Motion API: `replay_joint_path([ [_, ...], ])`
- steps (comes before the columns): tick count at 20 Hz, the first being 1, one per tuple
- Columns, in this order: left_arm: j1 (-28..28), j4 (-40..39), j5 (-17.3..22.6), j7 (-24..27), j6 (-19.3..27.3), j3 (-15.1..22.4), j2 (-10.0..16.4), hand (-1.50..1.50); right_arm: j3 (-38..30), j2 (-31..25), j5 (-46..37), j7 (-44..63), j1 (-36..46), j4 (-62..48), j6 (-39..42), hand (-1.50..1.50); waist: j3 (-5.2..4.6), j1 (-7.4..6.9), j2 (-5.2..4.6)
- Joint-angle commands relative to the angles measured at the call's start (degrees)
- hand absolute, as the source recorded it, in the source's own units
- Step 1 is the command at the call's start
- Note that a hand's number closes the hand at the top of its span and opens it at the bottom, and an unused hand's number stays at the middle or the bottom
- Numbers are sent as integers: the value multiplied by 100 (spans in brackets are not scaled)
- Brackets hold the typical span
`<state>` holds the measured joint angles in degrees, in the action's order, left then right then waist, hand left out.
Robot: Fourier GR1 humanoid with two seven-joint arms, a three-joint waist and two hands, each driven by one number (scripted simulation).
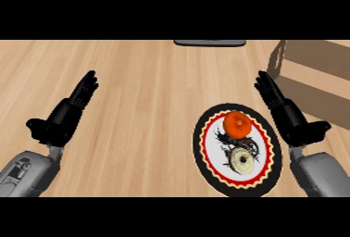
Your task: Pick the cupcake from the plate and place it in the cardboard box
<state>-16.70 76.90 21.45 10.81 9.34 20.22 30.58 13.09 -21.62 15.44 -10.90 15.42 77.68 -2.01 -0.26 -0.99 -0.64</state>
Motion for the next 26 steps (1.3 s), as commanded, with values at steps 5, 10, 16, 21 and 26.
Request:
replay_joint_path([
  [5, 134, 25, -438, 106, 143, -150, 542, 0, -1211, -794, -856, 805, -255, 1242, -2233, -150, -31, 757, 390],
  [10, 391, 296, -473, 60, 81, -24, 602, 0, -1116, -1579, -1987, 2000, -1430, 1655, -3005, -150, -35, 819, 332],
  [16, 381, 689, -464, -59, -9, -35, 695, 0, -467, -2255, -3422, 2893, -2704, 3449, -3084, -150, -21, 582, 223],
  [21, 308, 703, -609, 12, -8, 69, 560, 0, -186, -2958, -4301, 4450, -3088, 4737, -2292, -150, -29, 437, 152],
  [26, 202, 787, -540, -73, -210, 55, 621, 0, 437, -3452, -4567, 6029, -3071, 5304, -912, -150, -34, 140, 82],
])
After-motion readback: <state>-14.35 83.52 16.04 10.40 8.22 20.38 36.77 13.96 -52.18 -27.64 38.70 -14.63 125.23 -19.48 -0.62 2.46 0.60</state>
